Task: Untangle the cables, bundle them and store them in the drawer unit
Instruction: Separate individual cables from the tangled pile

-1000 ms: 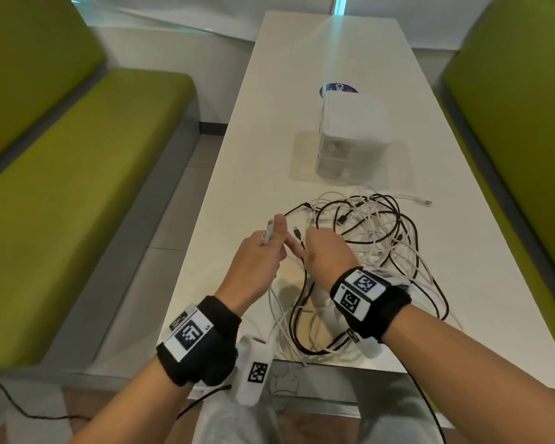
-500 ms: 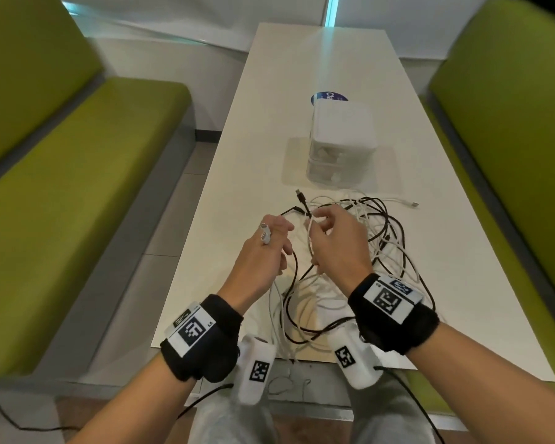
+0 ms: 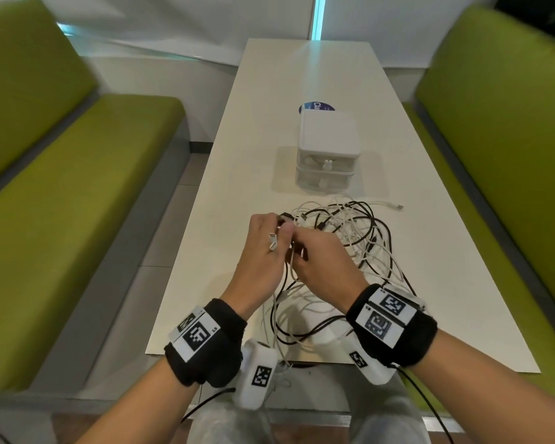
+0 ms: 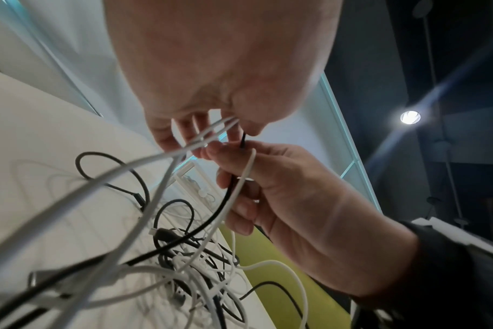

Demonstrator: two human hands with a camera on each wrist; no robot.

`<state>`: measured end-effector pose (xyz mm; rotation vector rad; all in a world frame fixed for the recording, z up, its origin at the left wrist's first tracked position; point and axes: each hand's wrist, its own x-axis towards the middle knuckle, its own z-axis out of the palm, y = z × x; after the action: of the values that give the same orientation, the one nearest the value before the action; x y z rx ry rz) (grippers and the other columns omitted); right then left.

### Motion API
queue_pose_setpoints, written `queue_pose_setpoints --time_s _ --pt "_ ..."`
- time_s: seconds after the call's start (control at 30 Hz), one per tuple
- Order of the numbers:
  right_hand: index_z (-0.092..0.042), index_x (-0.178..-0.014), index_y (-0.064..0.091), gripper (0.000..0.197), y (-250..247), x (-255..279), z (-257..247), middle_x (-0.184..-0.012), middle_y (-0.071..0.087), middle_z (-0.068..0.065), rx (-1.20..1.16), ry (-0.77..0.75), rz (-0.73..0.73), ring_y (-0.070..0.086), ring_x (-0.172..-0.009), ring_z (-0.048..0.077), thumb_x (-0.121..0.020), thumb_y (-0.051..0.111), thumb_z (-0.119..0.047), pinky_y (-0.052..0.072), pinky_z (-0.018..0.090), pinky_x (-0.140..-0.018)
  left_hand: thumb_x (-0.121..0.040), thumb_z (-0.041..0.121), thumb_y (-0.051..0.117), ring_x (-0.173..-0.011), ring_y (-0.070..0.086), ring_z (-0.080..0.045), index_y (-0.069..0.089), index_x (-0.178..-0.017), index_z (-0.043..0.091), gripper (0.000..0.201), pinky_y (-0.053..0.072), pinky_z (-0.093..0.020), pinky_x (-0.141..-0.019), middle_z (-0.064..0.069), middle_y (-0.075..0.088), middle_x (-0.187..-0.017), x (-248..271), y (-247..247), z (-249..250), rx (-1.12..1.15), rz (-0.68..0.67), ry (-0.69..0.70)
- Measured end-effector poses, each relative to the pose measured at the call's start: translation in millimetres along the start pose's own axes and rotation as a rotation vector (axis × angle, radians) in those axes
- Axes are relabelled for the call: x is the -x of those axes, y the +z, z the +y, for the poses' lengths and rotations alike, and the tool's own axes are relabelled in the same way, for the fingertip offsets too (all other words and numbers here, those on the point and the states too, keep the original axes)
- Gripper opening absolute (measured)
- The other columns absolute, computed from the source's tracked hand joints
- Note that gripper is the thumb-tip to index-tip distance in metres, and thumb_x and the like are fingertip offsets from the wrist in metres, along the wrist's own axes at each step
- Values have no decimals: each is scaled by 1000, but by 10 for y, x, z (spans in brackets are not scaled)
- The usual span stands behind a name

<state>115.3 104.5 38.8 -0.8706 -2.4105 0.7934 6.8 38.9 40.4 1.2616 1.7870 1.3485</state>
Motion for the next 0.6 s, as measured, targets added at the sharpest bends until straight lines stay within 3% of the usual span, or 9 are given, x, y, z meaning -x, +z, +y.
queue_pose_setpoints --time_s 0.1,0.17,0.27,0.37,0.43,0.5,0.6 --pt "-16 -93 69 12 -22 9 11 -73 63 -8 -45 -3 -18 51 -59 2 -90 63 -26 43 19 -61 -104 26 39 -94 54 -7 54 -96 16 19 42 -14 -79 -2 54 -105 1 -28 6 49 130 26" --pt "-19 -93 70 12 -89 19 58 -73 63 -12 -104 54 -42 56 -59 0 -88 66 -30 43 13 -60 -104 28 36 -96 58 -6 55 -97 14 24 44 -18 -85 1 63 -101 3 -65 16 149 220 3" --pt "-19 -107 69 18 -245 30 213 -88 68 -11 -253 154 -51 67 -64 8 -90 63 -15 56 24 -62 -106 24 32 -83 64 -18 49 -88 10 28 51 -31 -87 6 60 -72 -4 -155 60 289 315 13" --pt "-24 -122 61 38 -432 -19 430 -107 69 -6 -176 256 111 70 -77 25 -90 50 -6 59 45 -68 -106 23 31 -57 48 -17 46 -80 11 32 57 -37 -68 4 38 -61 -1 -217 116 396 324 15" --pt "-21 -132 53 45 -556 -78 519 -121 65 4 2 302 128 66 -94 30 -90 46 -7 55 43 -78 -104 31 34 -53 37 -12 49 -79 13 34 51 -31 -53 4 35 -63 19 -221 160 416 306 1" --pt "-14 -140 42 47 -631 -108 560 -120 64 14 256 376 41 60 -104 34 -93 42 -14 46 38 -82 -99 41 39 -52 32 -9 51 -80 13 36 39 -27 -47 8 37 -62 40 -203 186 422 275 -13" --pt "-20 -138 47 45 -625 -66 458 -101 69 12 347 417 42 63 -93 30 -93 43 -22 46 34 -77 -102 34 42 -51 24 -13 57 -86 11 32 27 -28 -48 6 28 -55 58 -176 189 385 218 1"
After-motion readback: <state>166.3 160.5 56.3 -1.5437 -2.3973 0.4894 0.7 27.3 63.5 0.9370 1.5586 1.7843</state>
